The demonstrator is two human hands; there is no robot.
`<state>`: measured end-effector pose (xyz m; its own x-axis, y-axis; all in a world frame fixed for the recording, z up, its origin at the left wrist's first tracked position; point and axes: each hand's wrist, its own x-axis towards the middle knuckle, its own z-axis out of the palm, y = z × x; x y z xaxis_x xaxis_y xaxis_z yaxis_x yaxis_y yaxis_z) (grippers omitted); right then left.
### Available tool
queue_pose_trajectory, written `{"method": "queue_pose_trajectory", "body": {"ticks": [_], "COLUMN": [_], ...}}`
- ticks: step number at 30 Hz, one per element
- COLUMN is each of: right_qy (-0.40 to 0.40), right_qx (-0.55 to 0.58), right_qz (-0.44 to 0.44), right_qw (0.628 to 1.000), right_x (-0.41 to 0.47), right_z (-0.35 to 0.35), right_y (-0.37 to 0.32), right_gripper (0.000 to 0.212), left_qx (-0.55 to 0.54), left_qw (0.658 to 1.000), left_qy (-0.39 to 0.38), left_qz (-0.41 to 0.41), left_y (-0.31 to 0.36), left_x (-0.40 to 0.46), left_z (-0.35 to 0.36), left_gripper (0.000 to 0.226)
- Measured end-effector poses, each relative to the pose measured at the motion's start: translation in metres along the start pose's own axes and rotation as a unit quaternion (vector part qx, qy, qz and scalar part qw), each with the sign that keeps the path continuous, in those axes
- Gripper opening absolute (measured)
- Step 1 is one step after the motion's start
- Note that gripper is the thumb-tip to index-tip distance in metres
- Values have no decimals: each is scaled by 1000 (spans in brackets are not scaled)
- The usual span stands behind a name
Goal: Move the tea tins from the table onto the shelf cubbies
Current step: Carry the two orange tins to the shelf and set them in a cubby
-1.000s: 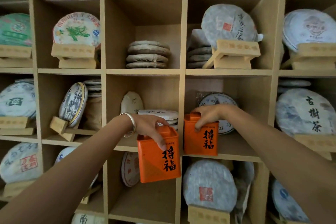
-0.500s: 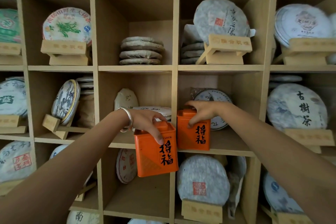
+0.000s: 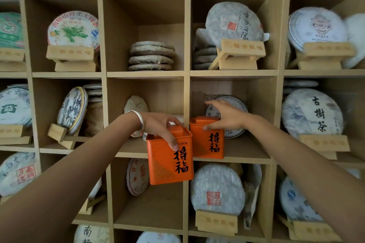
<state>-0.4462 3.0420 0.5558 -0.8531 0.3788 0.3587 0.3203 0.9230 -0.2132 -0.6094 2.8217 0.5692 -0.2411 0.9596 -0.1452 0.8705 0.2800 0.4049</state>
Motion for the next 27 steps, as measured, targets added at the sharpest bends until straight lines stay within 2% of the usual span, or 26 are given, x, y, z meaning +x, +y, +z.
{"method": "queue_pose_trajectory", "body": {"ticks": [3,5,7,11,14,20,23,25,27], "right_qy": [72,70,34,-35,-34,50,124,167,202], "right_qx": [74,168,222,228,248,361,380,374,374], "right_qz": [-63,-94,-102,-54,-24,-1,34,64,88], "right_qw": [993,979,969,972,968,931,916,910,901], "right_x": [-16,-31,-47,-76,-91,-125,-136,-141,-145], "right_z": [-6,-8,-10,-6,-1,-11,-22,-25,-26], "right_y": [-5,-12,-18,-26,-27,-7,13,26,38], "right_gripper": [62,50,56,98,116,113,120,121,121], "left_qx": [3,10,17,23,17,21,-18,-63,-128], "left_qw": [1000,1000,999,997,994,985,967,946,933], "left_qy": [7,12,16,14,15,28,122,196,223], "left_qz": [16,26,40,78,109,169,223,251,250], "left_y": [8,16,25,49,72,124,138,137,127], "left_x": [-5,-7,-6,-3,0,15,22,28,37], "left_z": [-4,-5,-7,-9,-7,5,15,25,43], "left_gripper": [89,96,99,90,89,90,96,93,89]}}
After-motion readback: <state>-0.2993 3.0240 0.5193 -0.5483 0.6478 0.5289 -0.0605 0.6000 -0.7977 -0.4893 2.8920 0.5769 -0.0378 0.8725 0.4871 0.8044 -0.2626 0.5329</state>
